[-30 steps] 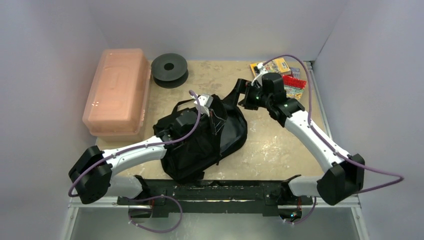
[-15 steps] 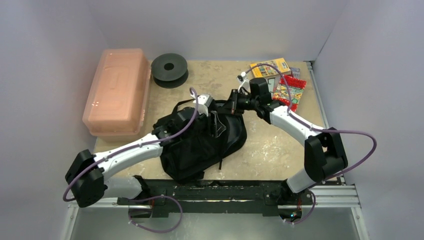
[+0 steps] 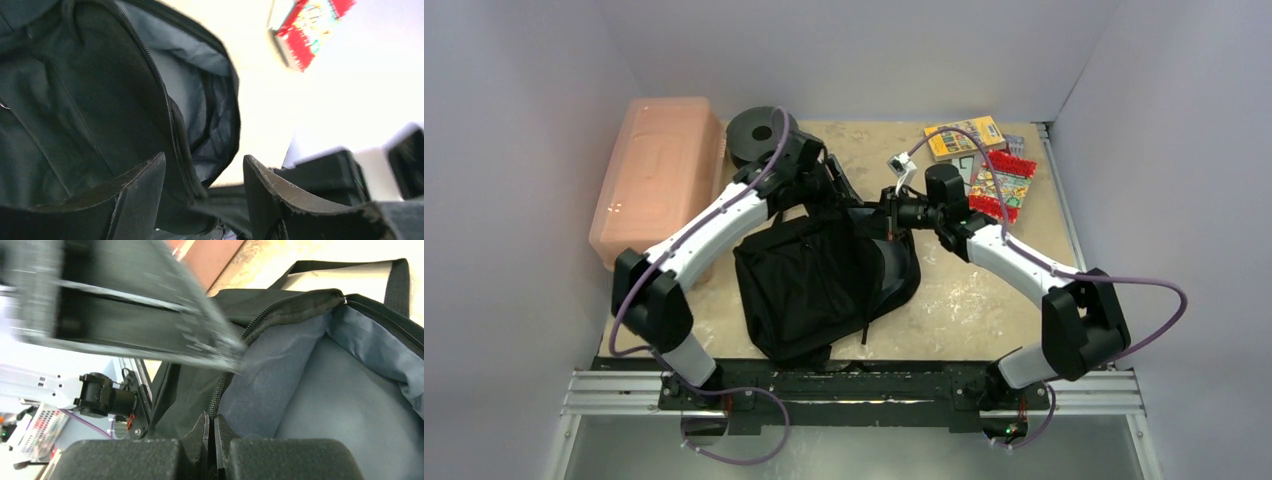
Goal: Pack the student bag
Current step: Adjust the student bag at the center of the board.
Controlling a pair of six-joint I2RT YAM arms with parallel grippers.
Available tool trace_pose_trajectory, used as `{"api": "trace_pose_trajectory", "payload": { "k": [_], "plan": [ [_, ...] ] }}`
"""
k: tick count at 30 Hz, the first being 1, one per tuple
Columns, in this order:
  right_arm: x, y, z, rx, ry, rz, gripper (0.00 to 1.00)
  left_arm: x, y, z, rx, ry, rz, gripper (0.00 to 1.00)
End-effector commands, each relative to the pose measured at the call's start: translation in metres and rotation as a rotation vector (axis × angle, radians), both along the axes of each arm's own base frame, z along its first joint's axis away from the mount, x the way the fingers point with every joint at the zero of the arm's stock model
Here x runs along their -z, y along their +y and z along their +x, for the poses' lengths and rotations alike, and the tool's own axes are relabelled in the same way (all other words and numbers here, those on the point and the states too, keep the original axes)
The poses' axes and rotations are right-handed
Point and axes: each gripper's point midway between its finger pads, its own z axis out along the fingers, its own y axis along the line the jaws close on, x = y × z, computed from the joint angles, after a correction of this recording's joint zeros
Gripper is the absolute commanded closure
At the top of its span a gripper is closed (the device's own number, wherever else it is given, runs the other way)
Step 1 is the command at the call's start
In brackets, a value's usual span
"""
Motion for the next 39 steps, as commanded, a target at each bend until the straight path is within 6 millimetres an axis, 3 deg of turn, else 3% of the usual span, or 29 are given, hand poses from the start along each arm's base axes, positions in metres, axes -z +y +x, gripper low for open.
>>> {"api": "trace_pose_trajectory", "payload": {
  "k": [1, 5, 6, 7, 9, 10, 12, 13, 16, 20, 26, 32, 33, 35, 39],
  "plan": [
    [-0.028, 0.013, -0.006, -0.056, -0.183, 0.003, 1.0, 0.029, -0.011, -0.018, 0.004, 0.271, 0.002, 0.43],
    [-0.028, 0.019, -0.004, -0.032, -0.218, -0.03, 1.0, 0.044, -0.012, -0.021, -0.004, 0.308, 0.006, 0.44],
    [-0.028, 0.02, -0.004, -0.024, -0.221, -0.043, 0.99, 0.046, -0.012, -0.021, 0.003, 0.302, 0.01, 0.51],
    [-0.027, 0.02, -0.003, -0.018, -0.219, -0.061, 0.94, 0.047, -0.011, -0.02, 0.013, 0.292, 0.02, 0.59],
    [-0.026, 0.013, 0.002, 0.023, -0.214, -0.106, 0.72, 0.046, -0.009, -0.016, 0.04, 0.243, 0.046, 0.9],
    [-0.026, 0.007, 0.006, 0.059, -0.205, -0.123, 0.6, 0.045, -0.007, -0.014, 0.052, 0.225, 0.062, 1.0],
    [-0.039, -0.017, 0.015, 0.152, -0.204, -0.127, 0.39, 0.042, -0.003, -0.011, 0.086, 0.181, 0.097, 1.0],
    [-0.047, -0.031, 0.021, 0.209, -0.194, -0.119, 0.34, 0.043, -0.001, -0.011, 0.112, 0.162, 0.112, 1.0],
    [-0.066, -0.075, 0.039, 0.395, -0.164, -0.139, 0.24, 0.043, -0.005, -0.015, 0.206, 0.134, 0.106, 1.0],
    [-0.069, -0.142, 0.071, 0.67, -0.107, -0.202, 0.1, 0.045, -0.006, -0.023, 0.287, 0.116, 0.105, 1.0],
    [-0.039, -0.262, 0.121, 1.057, 0.016, -0.144, 0.01, 0.044, -0.017, -0.031, 0.43, 0.055, 0.029, 1.0],
    [0.021, -0.343, 0.154, 1.186, 0.144, -0.066, 0.01, 0.032, -0.022, -0.029, 0.521, -0.074, 0.008, 1.0],
    [0.025, -0.348, 0.158, 1.176, 0.146, -0.053, 0.01, 0.031, -0.019, -0.025, 0.529, -0.099, 0.042, 1.0],
    [0.035, -0.338, 0.164, 1.088, 0.175, -0.072, 0.01, 0.025, -0.013, -0.009, 0.545, -0.161, 0.141, 1.0],
    [0.059, -0.276, 0.15, 0.919, 0.255, -0.027, 0.04, 0.026, -0.004, 0.024, 0.567, -0.258, 0.331, 1.0]
  ]
}}
